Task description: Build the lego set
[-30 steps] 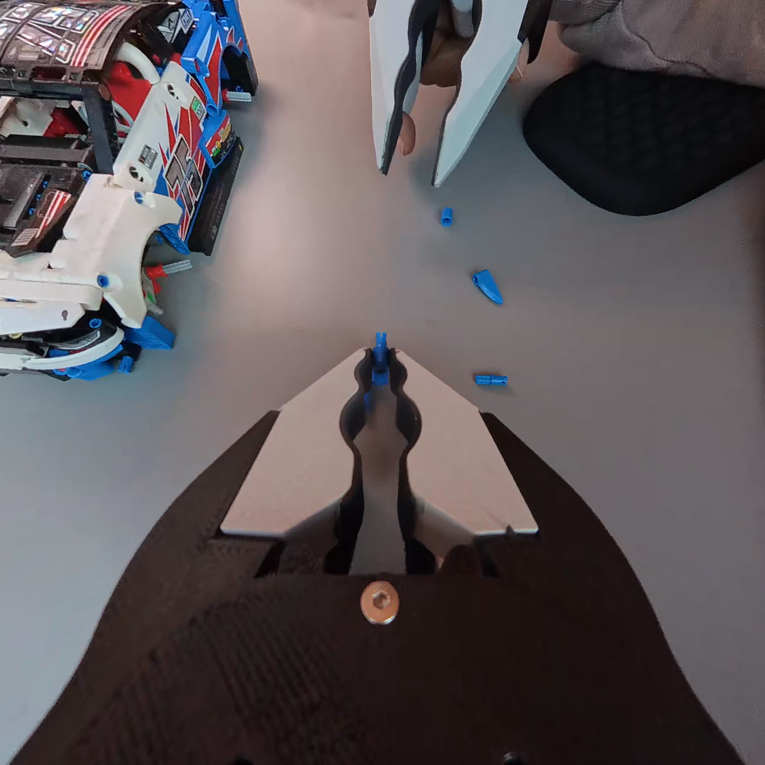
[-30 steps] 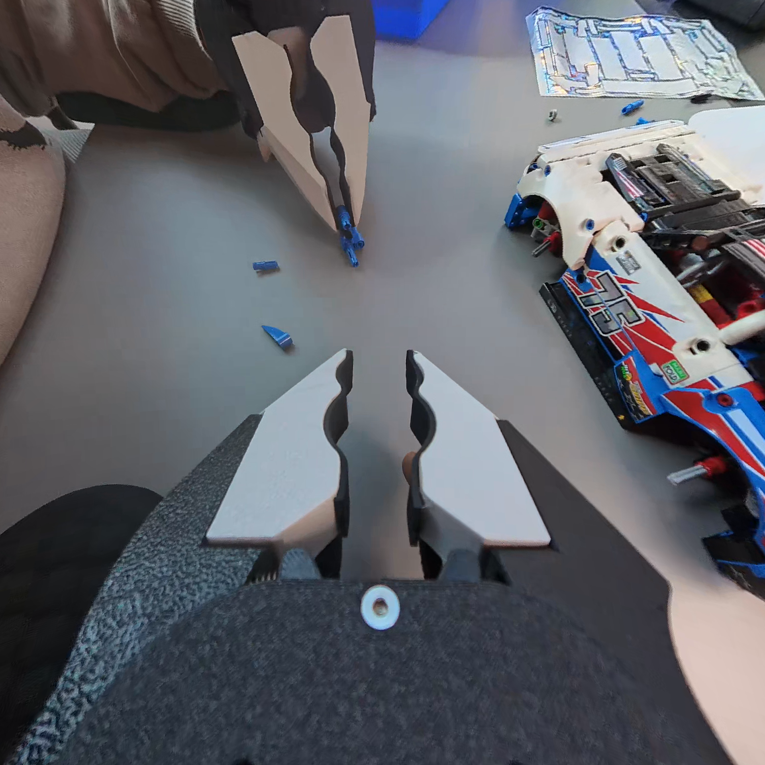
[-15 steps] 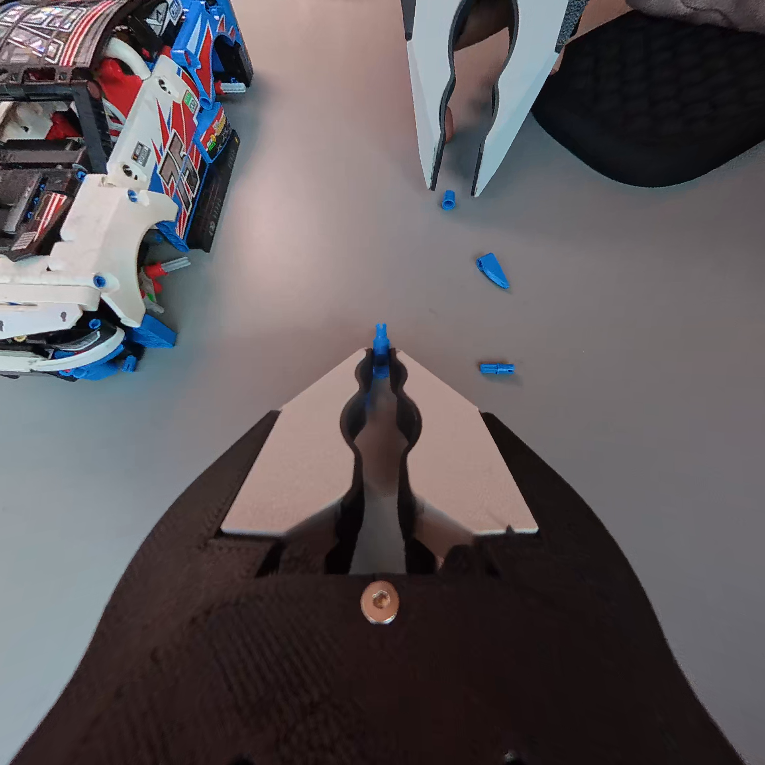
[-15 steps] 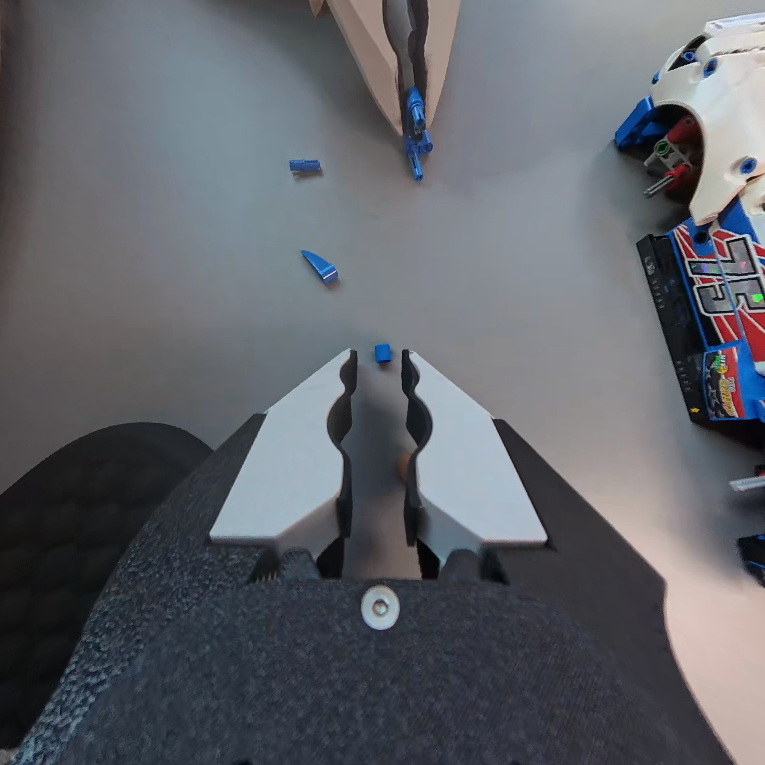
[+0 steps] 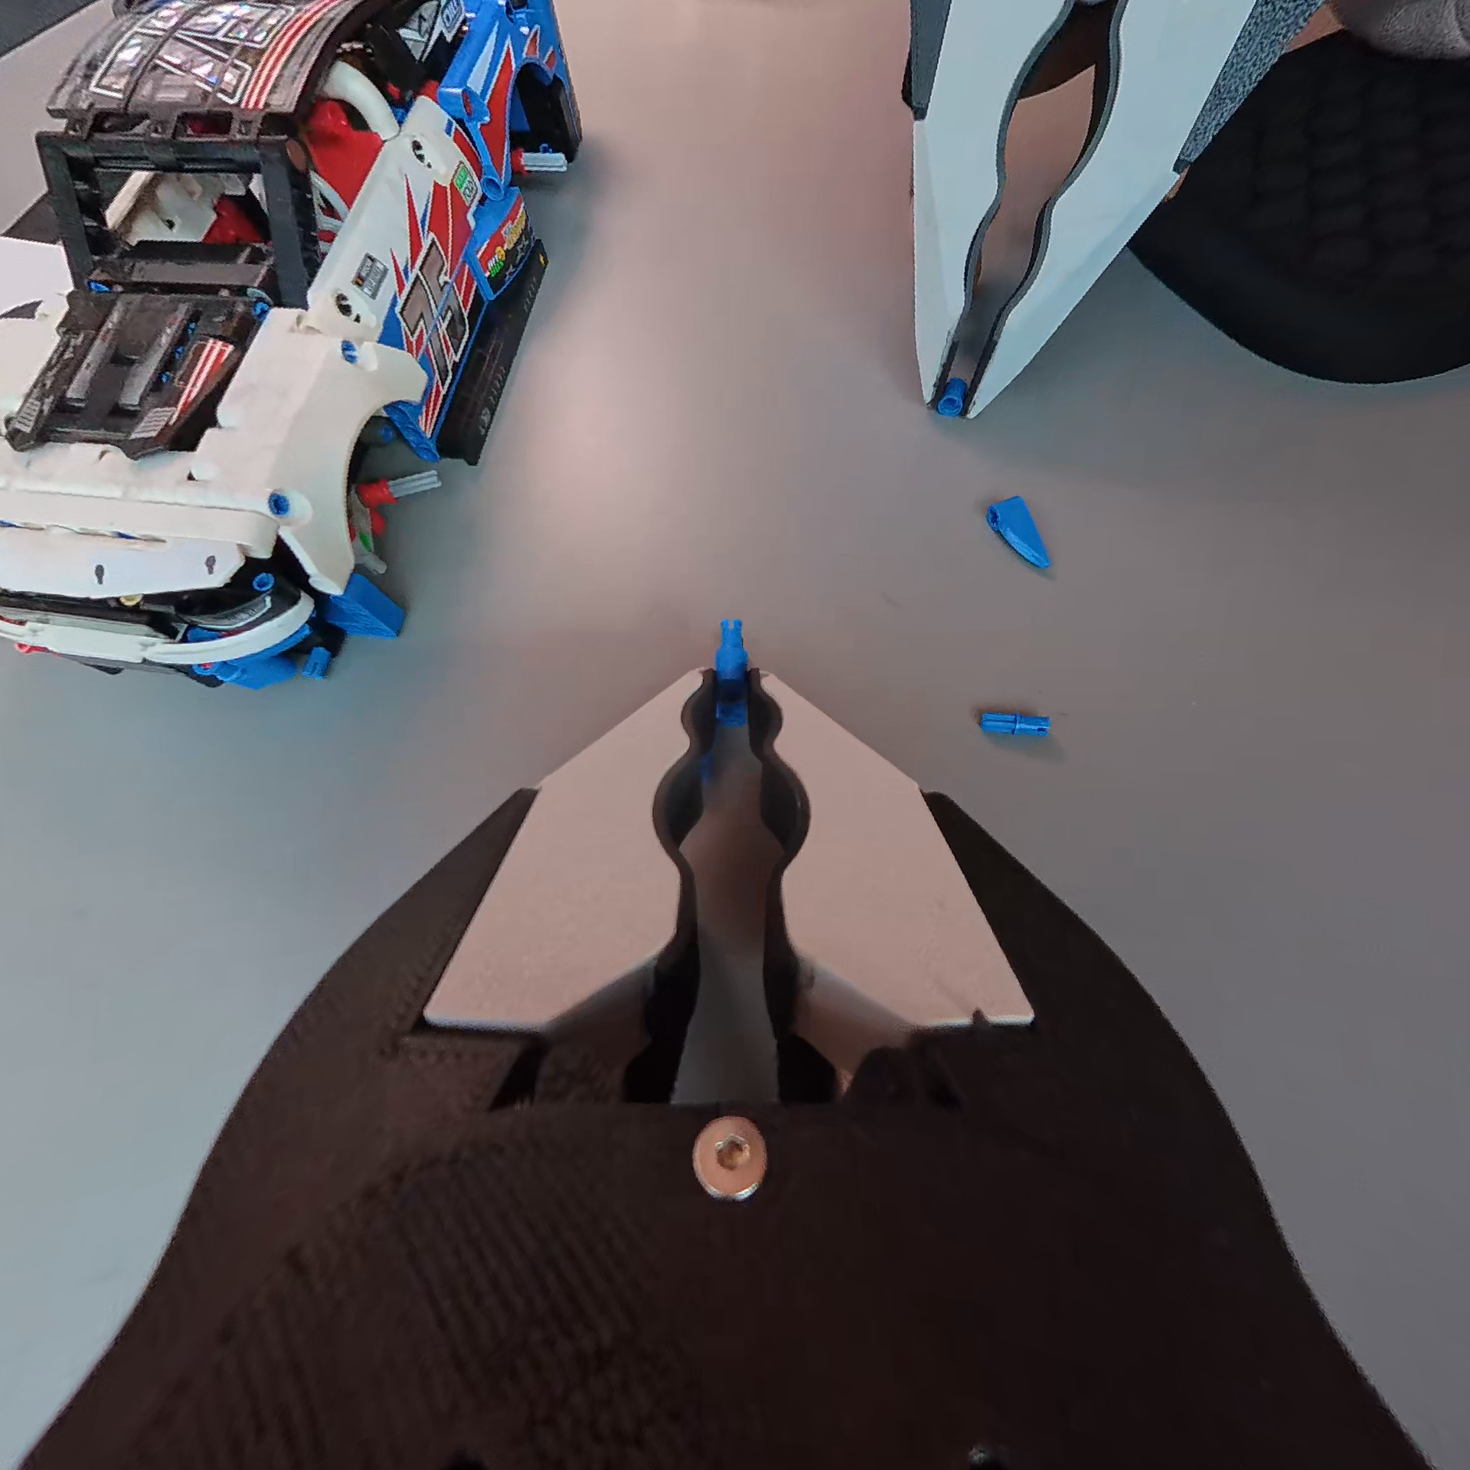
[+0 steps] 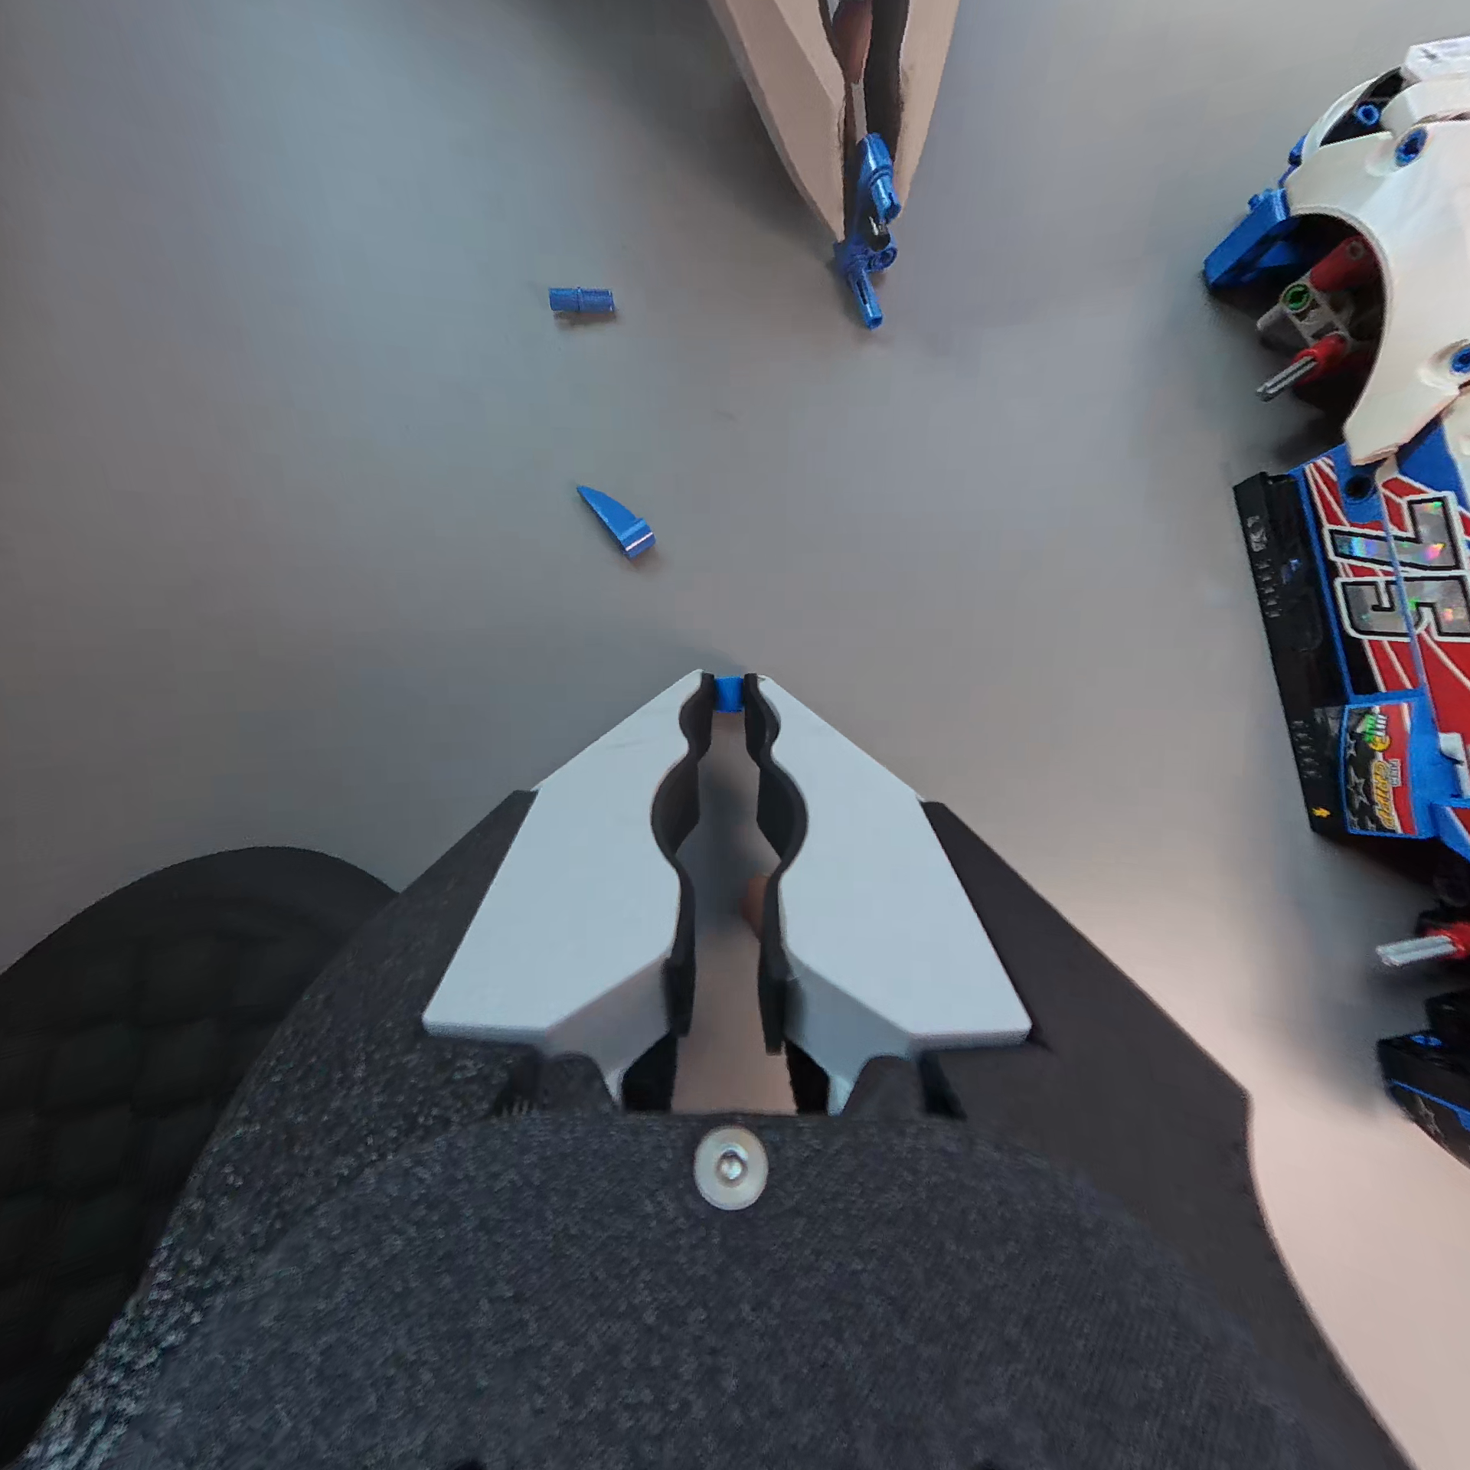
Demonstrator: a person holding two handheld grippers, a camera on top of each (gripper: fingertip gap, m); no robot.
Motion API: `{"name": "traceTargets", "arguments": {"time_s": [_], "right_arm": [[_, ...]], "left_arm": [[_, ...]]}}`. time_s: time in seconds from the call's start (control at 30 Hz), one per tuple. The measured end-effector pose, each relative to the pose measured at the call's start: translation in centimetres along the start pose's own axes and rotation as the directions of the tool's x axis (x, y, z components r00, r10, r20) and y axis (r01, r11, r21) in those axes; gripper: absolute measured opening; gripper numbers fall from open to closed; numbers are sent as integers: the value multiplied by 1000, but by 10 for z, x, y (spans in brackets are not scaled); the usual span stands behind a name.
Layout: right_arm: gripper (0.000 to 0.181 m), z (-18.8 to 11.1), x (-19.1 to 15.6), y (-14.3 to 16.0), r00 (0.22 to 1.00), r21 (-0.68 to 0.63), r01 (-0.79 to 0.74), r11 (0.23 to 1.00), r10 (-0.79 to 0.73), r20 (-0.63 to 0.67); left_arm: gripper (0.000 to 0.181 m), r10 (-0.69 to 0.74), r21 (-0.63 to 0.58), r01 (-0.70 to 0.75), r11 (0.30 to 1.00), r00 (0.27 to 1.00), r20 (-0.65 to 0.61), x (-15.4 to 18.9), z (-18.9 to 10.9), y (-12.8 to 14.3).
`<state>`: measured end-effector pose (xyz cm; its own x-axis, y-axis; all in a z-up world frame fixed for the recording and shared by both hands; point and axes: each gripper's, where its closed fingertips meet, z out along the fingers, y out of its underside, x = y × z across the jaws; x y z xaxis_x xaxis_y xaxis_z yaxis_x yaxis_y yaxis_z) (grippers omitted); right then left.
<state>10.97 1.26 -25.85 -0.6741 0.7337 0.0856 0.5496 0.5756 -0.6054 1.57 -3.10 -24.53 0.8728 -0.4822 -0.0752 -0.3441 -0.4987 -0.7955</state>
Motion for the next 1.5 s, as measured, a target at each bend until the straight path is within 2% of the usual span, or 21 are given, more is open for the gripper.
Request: {"name": "traceTargets", "arguments": {"time_s": [1.5], "right_arm": [[4, 6, 8, -7, 997, 9, -16, 1000, 17, -74]], "left_arm": [[5, -75, -18, 78, 997, 987, 141, -28, 4, 6]]}}
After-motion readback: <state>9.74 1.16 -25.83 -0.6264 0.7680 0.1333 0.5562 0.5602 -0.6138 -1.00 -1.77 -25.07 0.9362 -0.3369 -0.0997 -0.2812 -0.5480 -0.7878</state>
